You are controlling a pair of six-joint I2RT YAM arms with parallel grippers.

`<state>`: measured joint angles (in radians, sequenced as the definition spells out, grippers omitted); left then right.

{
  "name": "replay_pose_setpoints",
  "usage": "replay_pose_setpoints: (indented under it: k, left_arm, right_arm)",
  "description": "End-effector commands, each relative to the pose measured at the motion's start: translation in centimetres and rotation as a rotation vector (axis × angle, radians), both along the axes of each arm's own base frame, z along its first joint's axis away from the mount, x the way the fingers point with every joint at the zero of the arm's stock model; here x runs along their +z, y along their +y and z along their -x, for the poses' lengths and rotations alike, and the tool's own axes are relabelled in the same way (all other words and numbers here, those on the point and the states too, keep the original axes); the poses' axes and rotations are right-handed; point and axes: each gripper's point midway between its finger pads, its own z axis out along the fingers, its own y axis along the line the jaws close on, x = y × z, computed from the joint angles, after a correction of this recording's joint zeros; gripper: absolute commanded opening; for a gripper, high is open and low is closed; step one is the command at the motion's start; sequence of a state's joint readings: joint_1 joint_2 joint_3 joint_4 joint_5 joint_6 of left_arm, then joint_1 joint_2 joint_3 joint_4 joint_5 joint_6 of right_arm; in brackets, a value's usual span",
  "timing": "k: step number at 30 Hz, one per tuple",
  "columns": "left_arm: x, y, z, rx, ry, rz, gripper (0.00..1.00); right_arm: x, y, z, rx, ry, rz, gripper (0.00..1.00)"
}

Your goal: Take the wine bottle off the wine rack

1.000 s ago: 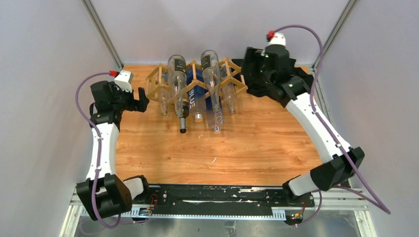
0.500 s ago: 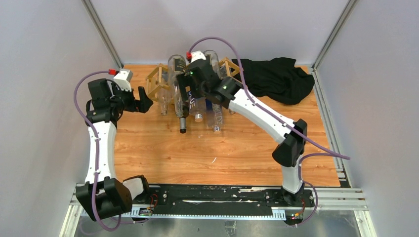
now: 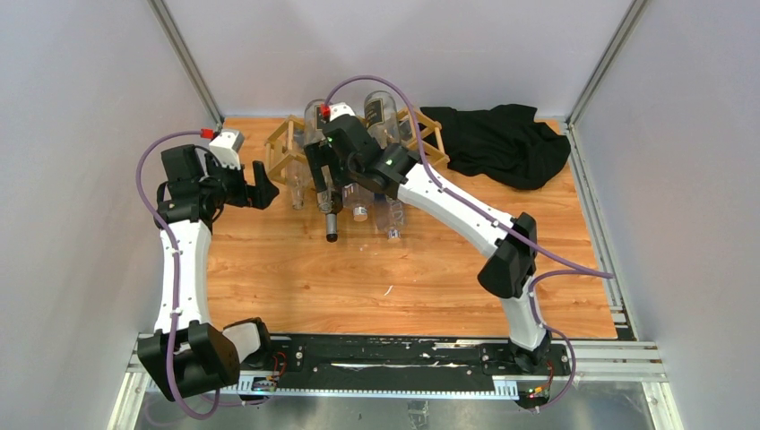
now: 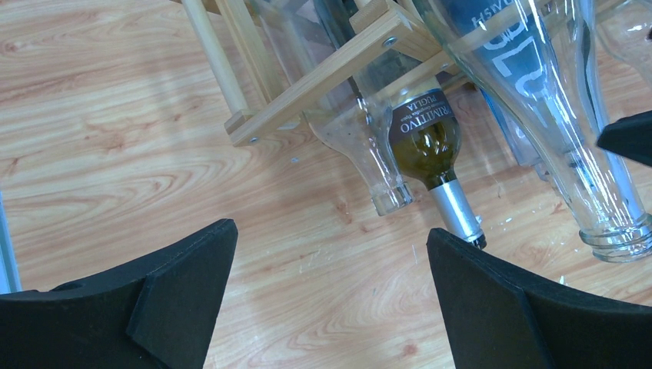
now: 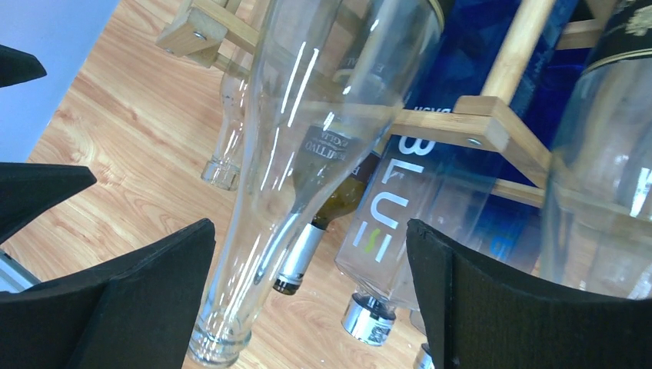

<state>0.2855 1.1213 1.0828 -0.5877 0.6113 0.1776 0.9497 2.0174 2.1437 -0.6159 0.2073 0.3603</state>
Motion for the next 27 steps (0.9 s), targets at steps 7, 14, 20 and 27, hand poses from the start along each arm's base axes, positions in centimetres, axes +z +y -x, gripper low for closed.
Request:
replay_pose_setpoints:
  k: [7, 14, 20, 27]
  left_arm:
    - [0.4, -0.4, 0.4, -0.042, -0.005, -0.003, 1.0]
    - [0.2, -0.7, 0.6, -0.067, -0.001, -0.004, 1.0]
    - [0.0, -1.0, 0.7, -0.098, 0.0, -0.005, 1.0]
    - [-0.1, -1.0, 0.7, -0.114, -0.005, -0.015, 1.0]
  right_arm:
    - [-2.8, 3.2, 0.5, 0.029, 0.077, -0.005, 0.91]
    - [-4.2, 4.1, -0.2, 0.02, 0.099, -0.008, 0.82]
    - [-4.7, 4.0, -1.0, -0.009, 0.14, -0.041, 0.75]
    - [-4.8, 4.1, -1.4, -0.004, 0.185, -0.087, 0.51]
